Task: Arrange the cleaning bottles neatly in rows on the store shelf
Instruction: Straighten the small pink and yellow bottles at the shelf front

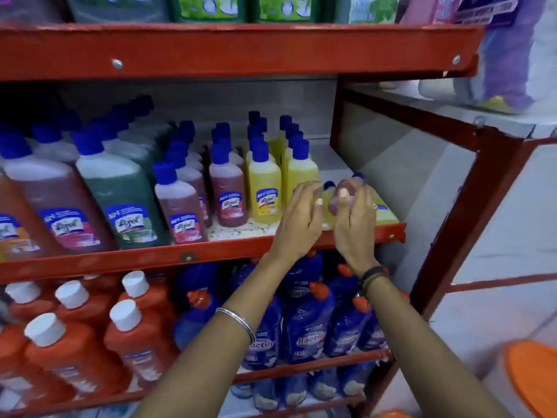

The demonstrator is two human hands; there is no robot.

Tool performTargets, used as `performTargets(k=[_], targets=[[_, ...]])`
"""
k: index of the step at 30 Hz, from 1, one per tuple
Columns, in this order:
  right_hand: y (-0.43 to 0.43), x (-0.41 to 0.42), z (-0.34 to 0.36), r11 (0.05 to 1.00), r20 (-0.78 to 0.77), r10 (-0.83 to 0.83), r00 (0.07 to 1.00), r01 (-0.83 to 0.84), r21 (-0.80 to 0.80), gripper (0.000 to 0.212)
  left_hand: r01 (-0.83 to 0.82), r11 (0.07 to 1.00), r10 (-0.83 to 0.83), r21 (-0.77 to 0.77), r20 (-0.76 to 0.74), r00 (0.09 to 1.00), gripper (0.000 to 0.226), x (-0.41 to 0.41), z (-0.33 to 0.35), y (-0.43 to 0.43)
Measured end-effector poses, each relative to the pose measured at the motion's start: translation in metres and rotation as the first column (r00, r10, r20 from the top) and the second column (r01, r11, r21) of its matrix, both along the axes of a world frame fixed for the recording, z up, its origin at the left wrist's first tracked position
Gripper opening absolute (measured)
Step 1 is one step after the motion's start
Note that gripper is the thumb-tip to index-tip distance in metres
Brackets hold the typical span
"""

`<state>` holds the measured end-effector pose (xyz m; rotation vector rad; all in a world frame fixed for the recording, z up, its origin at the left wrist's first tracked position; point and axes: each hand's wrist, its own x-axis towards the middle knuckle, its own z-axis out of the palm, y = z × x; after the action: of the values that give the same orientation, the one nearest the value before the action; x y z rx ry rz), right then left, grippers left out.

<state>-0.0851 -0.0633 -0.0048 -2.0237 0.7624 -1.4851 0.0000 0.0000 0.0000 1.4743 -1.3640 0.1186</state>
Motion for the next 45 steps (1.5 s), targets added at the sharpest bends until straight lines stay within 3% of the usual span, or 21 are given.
performTargets(k=[3,7,12,14,17,19,21,26,37,45], targets=[[-0.035,-0.003,-0.003,0.985,-0.043,-0.121,0.992,0.125,0.117,0.048,-0.022,0.987,0.03,0.16,-0.049,0.998,0.031,-0.01,0.002,-0.029],[-0.07,-0.004,-0.007,0.921,-0.239,-0.061,0.969,0.147,0.361,0.052,-0.091,0.921,0.148,0.379,-0.125,0.981,0.033,-0.02,0.008,-0.059],[-0.099,-0.003,0.001,0.903,-0.347,-0.016,0.938,0.163,0.399,0.041,-0.151,0.869,0.239,0.472,-0.133,0.962,0.034,-0.022,0.015,-0.08],[-0.101,-0.004,0.002,0.888,-0.32,0.008,0.947,0.14,0.438,0.036,-0.13,0.868,0.247,0.479,-0.191,0.95,0.033,-0.023,0.019,-0.081],[-0.101,-0.006,-0.003,0.838,-0.16,0.074,0.984,0.026,0.545,0.037,-0.098,0.879,0.238,0.467,-0.252,0.938,0.037,-0.023,0.021,-0.076],[-0.093,-0.011,-0.003,0.793,-0.032,0.136,0.99,-0.089,0.603,0.024,-0.08,0.896,0.218,0.437,-0.277,0.936,0.04,-0.023,0.02,-0.067],[-0.081,-0.015,-0.001,0.77,0.087,0.184,0.979,-0.199,0.606,0.012,-0.064,0.913,0.194,0.402,-0.292,0.937,0.043,-0.022,0.018,-0.053],[-0.046,-0.022,0.007,0.75,0.218,0.317,0.923,-0.385,0.537,0.02,-0.019,0.949,0.124,0.315,-0.316,0.941,0.057,-0.015,0.008,-0.013],[0.039,0.058,0.015,0.756,0.093,0.552,0.828,-0.545,0.364,0.043,-0.279,0.954,0.297,0.109,-0.213,0.931,0.055,0.056,-0.018,0.075],[0.049,0.113,-0.008,0.734,0.104,0.567,0.817,-0.559,0.385,0.042,-0.394,0.898,0.417,0.196,-0.093,0.904,0.078,0.08,-0.028,0.088]])
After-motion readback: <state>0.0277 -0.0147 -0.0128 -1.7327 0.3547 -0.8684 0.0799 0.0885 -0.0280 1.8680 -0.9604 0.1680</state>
